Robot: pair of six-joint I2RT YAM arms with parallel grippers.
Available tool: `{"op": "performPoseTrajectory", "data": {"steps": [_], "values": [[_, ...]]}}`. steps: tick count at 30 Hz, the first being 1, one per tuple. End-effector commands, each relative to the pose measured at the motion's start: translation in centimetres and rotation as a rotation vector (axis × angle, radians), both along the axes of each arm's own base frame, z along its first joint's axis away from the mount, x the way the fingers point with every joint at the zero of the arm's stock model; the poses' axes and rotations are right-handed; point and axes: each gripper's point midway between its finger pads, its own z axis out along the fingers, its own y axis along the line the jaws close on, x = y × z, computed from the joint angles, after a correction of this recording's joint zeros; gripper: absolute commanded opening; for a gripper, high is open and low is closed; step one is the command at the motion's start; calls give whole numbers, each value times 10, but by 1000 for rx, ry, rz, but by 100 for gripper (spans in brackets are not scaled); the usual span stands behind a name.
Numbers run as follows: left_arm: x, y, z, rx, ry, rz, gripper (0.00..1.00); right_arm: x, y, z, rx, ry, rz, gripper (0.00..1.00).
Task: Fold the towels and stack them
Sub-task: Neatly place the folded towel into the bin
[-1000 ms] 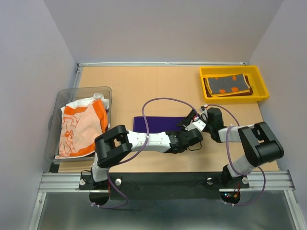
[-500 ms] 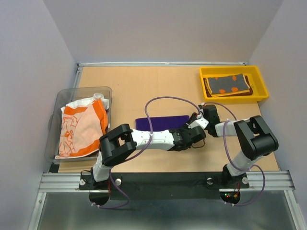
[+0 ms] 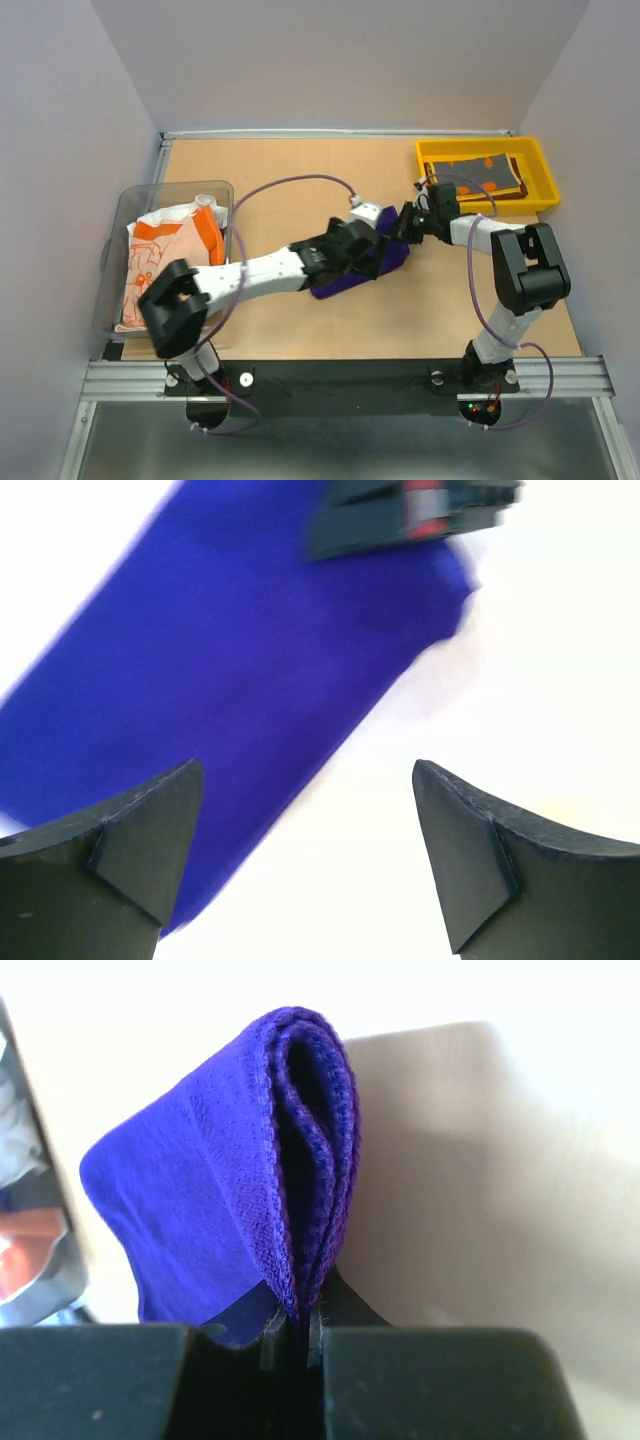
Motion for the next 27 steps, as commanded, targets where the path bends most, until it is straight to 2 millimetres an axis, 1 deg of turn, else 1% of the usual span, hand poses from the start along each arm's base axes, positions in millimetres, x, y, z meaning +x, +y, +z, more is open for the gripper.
{"op": "performPoseTrajectory", "data": {"steps": [1, 2, 3, 4, 5, 6, 7, 8, 9, 10, 11, 12, 13, 14, 15, 16, 17, 18, 20, 21, 23, 24, 25, 26, 27], "values": [[30, 54, 71, -194, -41, 100, 98, 42, -23, 16, -134, -117, 55, 0], [34, 70, 72, -187, -39, 115, 98, 59, -29, 29, -150, -140, 43, 0], [40, 89, 76, -175, -42, 141, 99, 68, -33, 33, -173, -151, 41, 1], [55, 119, 92, -176, -89, 191, 99, 69, -39, 24, -208, -121, 62, 0], [62, 137, 98, -165, -113, 218, 99, 78, -45, 30, -229, -131, 58, 0], [74, 167, 111, -153, -159, 273, 99, 100, -53, 42, -283, -179, 52, 0], [79, 182, 114, -141, -175, 296, 99, 110, -59, 49, -313, -197, 43, 0], [81, 195, 116, -132, -178, 310, 99, 124, -69, 65, -376, -239, 40, 0], [84, 207, 124, -121, -207, 320, 99, 133, -75, 73, -412, -266, 42, 0], [90, 226, 122, -106, -216, 366, 99, 134, -84, 72, -460, -243, 47, 0], [89, 231, 121, -97, -229, 382, 99, 140, -93, 77, -509, -256, 45, 0], [95, 245, 129, -97, -284, 444, 99, 158, -107, 100, -600, -320, 23, 0], [96, 248, 125, -96, -294, 456, 99, 163, -116, 105, -658, -338, 37, 1], [94, 252, 112, -90, -279, 463, 99, 166, -126, 106, -703, -331, 40, 0], [97, 259, 104, -95, -277, 484, 99, 173, -136, 121, -767, -360, 56, 0], [99, 262, 103, -96, -274, 489, 99, 181, -143, 130, -794, -388, 52, 0], [101, 267, 99, -88, -263, 507, 99, 181, -156, 126, -822, -358, 59, 0], [102, 276, 93, -59, -257, 543, 99, 186, -169, 139, -878, -370, 45, 0], [103, 283, 91, -40, -267, 570, 99, 190, -183, 149, -914, -383, 32, 1], [105, 287, 90, -30, -275, 589, 99, 192, -194, 154, -937, -394, 30, 1], [105, 292, 83, -7, -270, 608, 99, 196, -204, 168, -975, -422, 22, 0], [106, 295, 82, 4, -277, 625, 99, 197, -210, 172, -1015, -427, 30, 1], [107, 297, 76, 23, -267, 632, 99, 197, -211, 175, -1029, -432, 35, 0], [108, 297, 74, 28, -264, 636, 99, 196, -230, 179, -1048, -424, 10, 0], [109, 299, 71, 39, -257, 639, 99, 195, -235, 178, -1052, -422, 13, 0]]}}
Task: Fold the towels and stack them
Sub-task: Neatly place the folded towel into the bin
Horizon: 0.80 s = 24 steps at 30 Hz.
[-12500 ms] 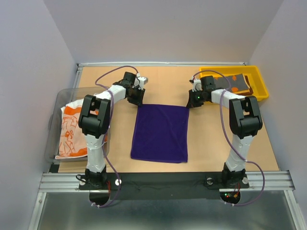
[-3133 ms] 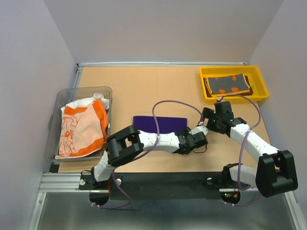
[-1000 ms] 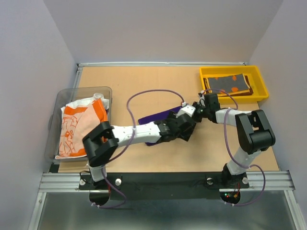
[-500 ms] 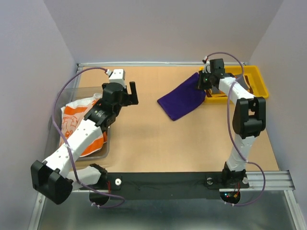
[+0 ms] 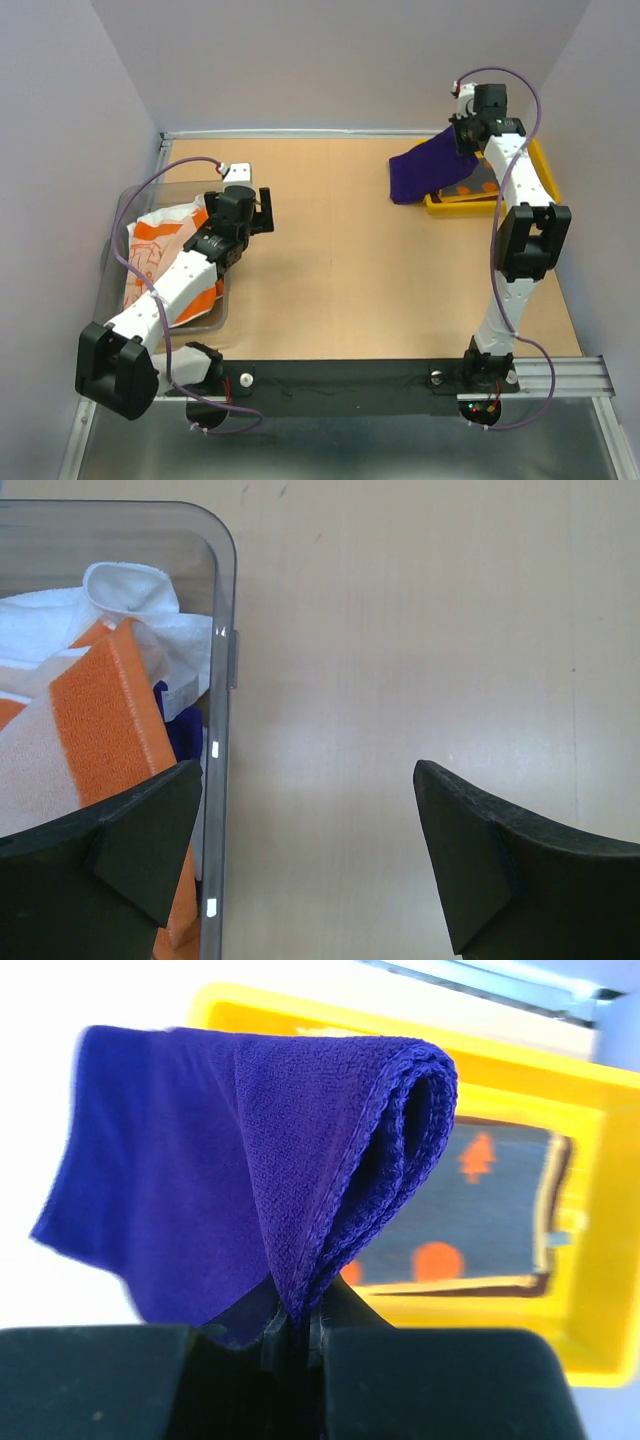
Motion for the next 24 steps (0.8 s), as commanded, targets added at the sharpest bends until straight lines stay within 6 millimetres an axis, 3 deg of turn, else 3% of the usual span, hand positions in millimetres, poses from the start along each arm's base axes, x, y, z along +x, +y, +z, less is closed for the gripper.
{"op": "performPoseTrajectory", "data": {"steps": [1, 9, 14, 24], "values": [[12, 10, -3, 43, -23, 56, 99, -1, -38, 23, -127, -22, 3, 0], [18, 9, -27, 79, 39, 61, 99, 3, -95, 27, -142, -37, -62, 1], [20, 9, -32, 87, 56, 62, 99, 9, -104, 35, -152, -60, -62, 1], [20, 7, -38, 88, 72, 50, 98, 15, -115, 26, -151, -50, -72, 0]]}}
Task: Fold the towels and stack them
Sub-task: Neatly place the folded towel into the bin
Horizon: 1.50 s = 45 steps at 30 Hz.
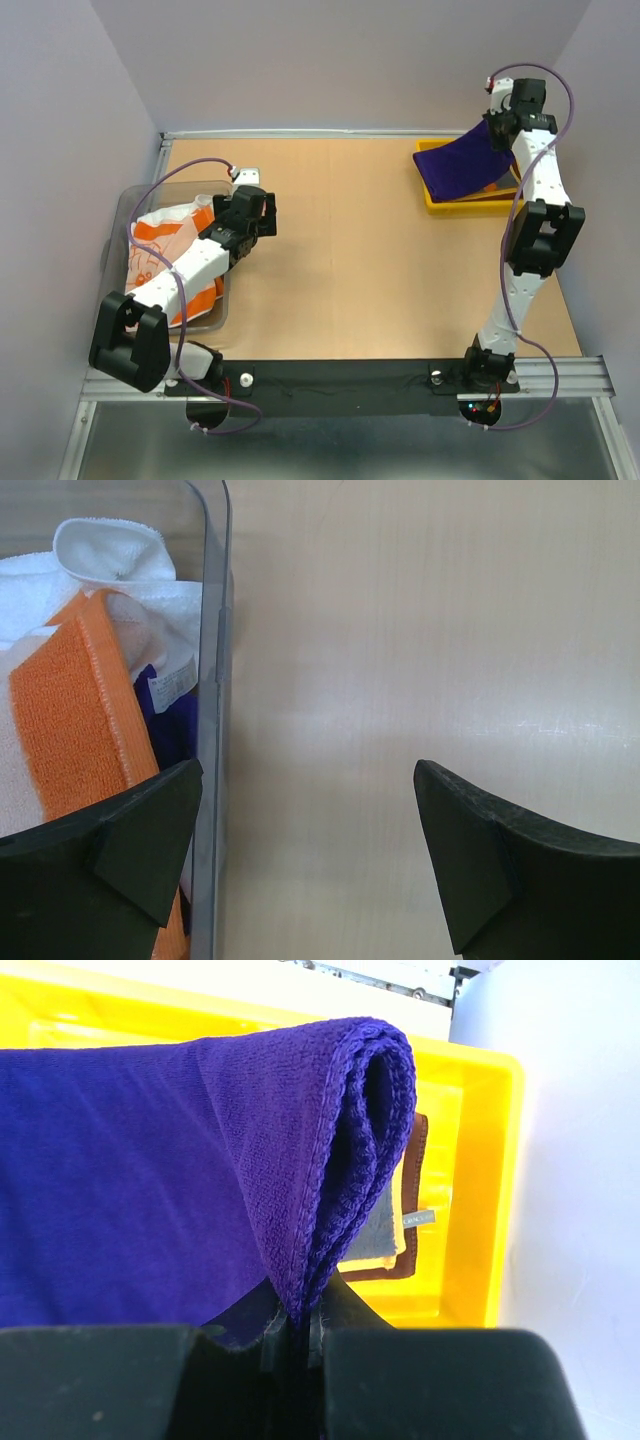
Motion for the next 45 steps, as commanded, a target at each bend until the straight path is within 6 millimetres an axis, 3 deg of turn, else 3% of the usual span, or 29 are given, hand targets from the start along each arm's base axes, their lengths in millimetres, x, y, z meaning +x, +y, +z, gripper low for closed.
{"op": "performPoseTrajectory", "data": {"steps": [1, 18, 25, 32, 45], "values": [[7, 2, 7, 3, -31, 11, 98, 11, -8, 10, -17, -44, 3, 0], [8, -2, 2, -2, -11, -8, 98, -5, -41, -33, -5, 22, -150, 0], [8, -3, 2, -4, -9, -9, 98, 6, -56, -39, -48, -10, -200, 0], [8, -6, -1, -11, 0, -19, 98, 18, -67, -62, -68, -15, -252, 0], [9, -6, -3, -10, 8, -20, 98, 12, -94, -98, -106, -1, -400, 1]]}}
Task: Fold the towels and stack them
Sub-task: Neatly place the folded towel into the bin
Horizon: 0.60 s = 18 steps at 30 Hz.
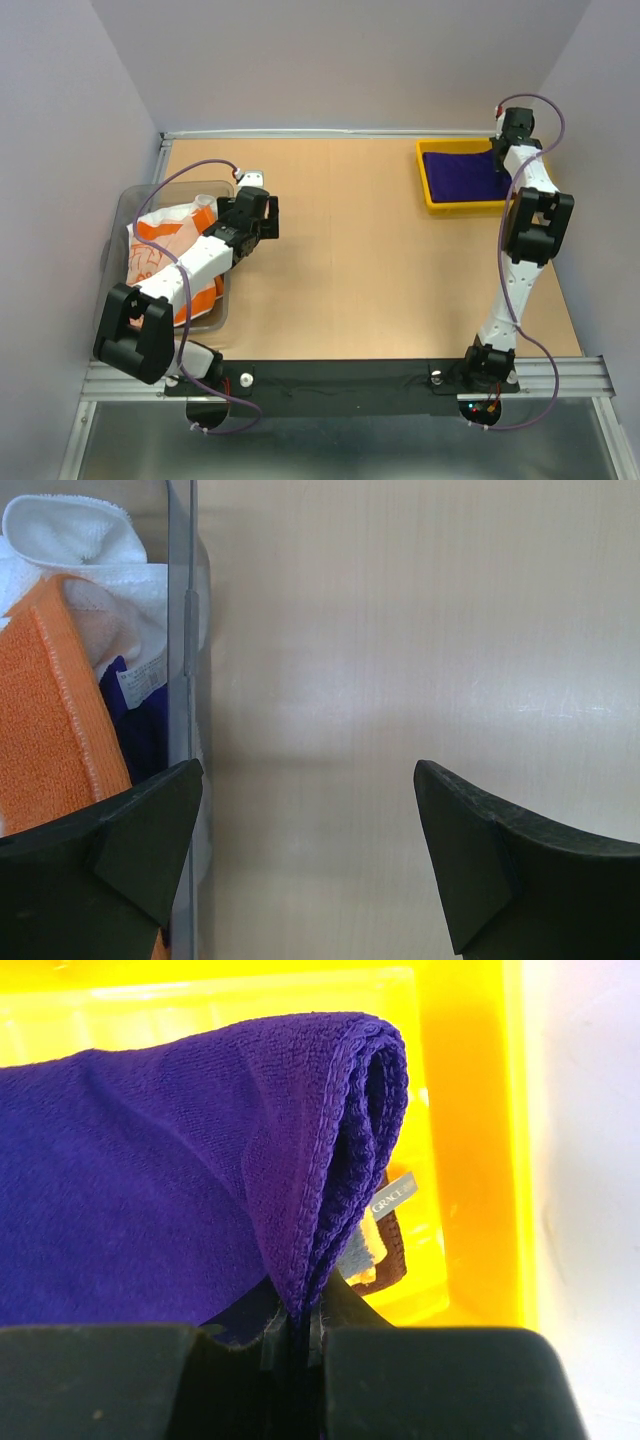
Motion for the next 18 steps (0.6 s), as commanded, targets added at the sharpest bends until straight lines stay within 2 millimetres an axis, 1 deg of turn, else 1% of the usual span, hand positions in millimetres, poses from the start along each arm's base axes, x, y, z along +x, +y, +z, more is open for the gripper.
{"op": "performPoseTrajectory", "data": {"steps": [1, 5, 7, 10, 11, 13, 14, 16, 17, 18], "values": [[8, -1, 13, -7, -38, 3, 98, 5, -23, 2, -30, -74, -88, 1], [9, -2, 13, -11, -38, -2, 98, 10, -27, -10, -36, -73, -96, 1], [9, -2, 13, -11, -38, -2, 98, 13, -27, -13, -30, -83, -98, 8], [9, -2, 12, -13, -36, -4, 98, 16, -26, -19, -17, -90, -109, 30], [9, -2, 13, -12, -39, -2, 98, 16, -28, -18, -20, -97, -119, 43], [9, -3, 14, -14, -39, -4, 98, 15, -35, -9, -42, -123, -175, 54], [9, -2, 14, -15, -40, -4, 98, 14, -38, -2, -55, -140, -202, 62], [8, -3, 18, -19, -48, -5, 98, 11, -47, 13, -69, -190, -278, 72], [8, -2, 21, -22, -57, -4, 98, 5, -54, 28, -95, -218, -329, 78], [8, -2, 23, -25, -62, -4, 98, 1, -59, 40, -104, -244, -362, 81]]}}
